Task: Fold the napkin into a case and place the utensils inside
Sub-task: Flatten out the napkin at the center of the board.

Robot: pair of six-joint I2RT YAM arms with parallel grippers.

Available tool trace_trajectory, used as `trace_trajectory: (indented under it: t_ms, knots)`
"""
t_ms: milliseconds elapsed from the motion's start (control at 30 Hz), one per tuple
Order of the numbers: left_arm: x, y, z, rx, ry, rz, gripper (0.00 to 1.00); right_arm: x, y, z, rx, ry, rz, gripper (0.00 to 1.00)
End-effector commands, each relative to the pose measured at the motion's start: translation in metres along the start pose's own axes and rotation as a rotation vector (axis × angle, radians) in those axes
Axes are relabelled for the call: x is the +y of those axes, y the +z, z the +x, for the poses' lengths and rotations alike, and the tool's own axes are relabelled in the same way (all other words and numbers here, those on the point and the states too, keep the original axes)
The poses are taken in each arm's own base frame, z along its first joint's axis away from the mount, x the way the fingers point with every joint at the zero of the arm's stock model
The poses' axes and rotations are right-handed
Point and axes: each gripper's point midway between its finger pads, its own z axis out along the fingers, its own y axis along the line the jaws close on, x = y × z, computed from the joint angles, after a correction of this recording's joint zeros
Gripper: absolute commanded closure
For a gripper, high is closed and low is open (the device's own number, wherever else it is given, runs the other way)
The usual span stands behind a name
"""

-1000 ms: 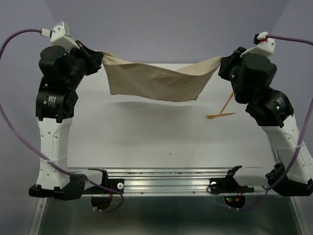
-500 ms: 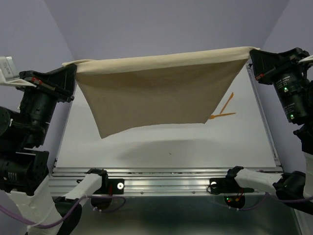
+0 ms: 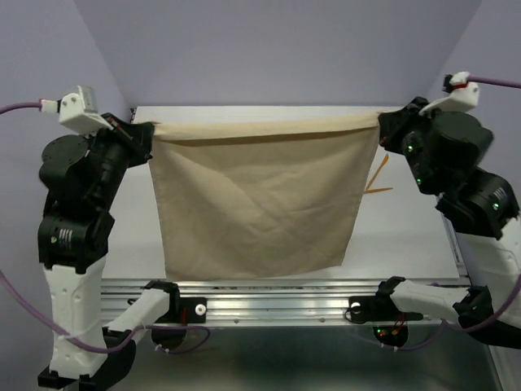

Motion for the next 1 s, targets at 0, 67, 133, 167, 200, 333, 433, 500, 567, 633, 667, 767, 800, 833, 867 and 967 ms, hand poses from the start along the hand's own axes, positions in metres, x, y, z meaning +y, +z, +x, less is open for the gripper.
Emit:
trace_trajectory:
  t_ms: [0, 67, 133, 167, 200, 333, 433, 500, 567, 633, 667, 767, 800, 833, 867, 967]
  knots:
    - [0.045, 0.049, 0.048, 0.109, 0.039, -0.166, 1.0, -0.024, 0.038, 0.041, 0.031, -0.115, 0.204, 0.99]
    - [0.057, 0.069, 0.069, 0.144, 0.042, -0.191, 1.0, -0.027, 0.062, 0.078, 0.092, -0.201, 0.248, 0.99]
    - [0.073, 0.088, 0.102, 0.208, 0.04, -0.218, 1.0, -0.032, 0.083, 0.099, 0.112, -0.242, 0.283, 0.99]
    - [0.086, 0.099, 0.128, 0.27, 0.042, -0.249, 1.0, -0.038, 0.1, 0.127, 0.165, -0.295, 0.307, 0.99]
    - [0.092, 0.106, 0.14, 0.294, 0.044, -0.26, 1.0, -0.041, 0.11, 0.136, 0.179, -0.297, 0.313, 0.99]
    - [0.119, 0.14, 0.192, 0.397, 0.049, -0.302, 1.0, -0.068, 0.16, 0.183, 0.262, -0.294, 0.313, 0.99]
    - [0.136, 0.163, 0.224, 0.478, 0.05, -0.336, 1.0, -0.078, 0.194, 0.213, 0.294, -0.312, 0.312, 0.99]
    - [0.147, 0.182, 0.24, 0.513, 0.058, -0.356, 1.0, -0.09, 0.221, 0.229, 0.311, -0.315, 0.321, 0.99]
    - [0.158, 0.198, 0.247, 0.537, 0.057, -0.38, 1.0, -0.101, 0.239, 0.235, 0.32, -0.314, 0.334, 0.99]
    - [0.165, 0.208, 0.252, 0.548, 0.053, -0.388, 1.0, -0.105, 0.261, 0.245, 0.333, -0.317, 0.334, 0.99]
    - [0.173, 0.214, 0.262, 0.57, 0.053, -0.406, 1.0, -0.104, 0.268, 0.249, 0.338, -0.326, 0.329, 0.99]
    - [0.18, 0.234, 0.264, 0.572, 0.033, -0.41, 1.0, -0.111, 0.295, 0.26, 0.347, -0.337, 0.332, 0.99]
    - [0.182, 0.239, 0.267, 0.577, 0.026, -0.405, 1.0, -0.111, 0.3, 0.263, 0.349, -0.337, 0.333, 0.99]
    - [0.183, 0.245, 0.268, 0.57, 0.021, -0.401, 1.0, -0.116, 0.305, 0.264, 0.349, -0.333, 0.343, 0.99]
    - [0.184, 0.25, 0.279, 0.6, 0.007, -0.383, 1.0, -0.116, 0.312, 0.27, 0.352, -0.33, 0.342, 0.99]
    - [0.182, 0.264, 0.281, 0.606, -0.012, -0.365, 1.0, -0.118, 0.323, 0.272, 0.348, -0.317, 0.335, 0.99]
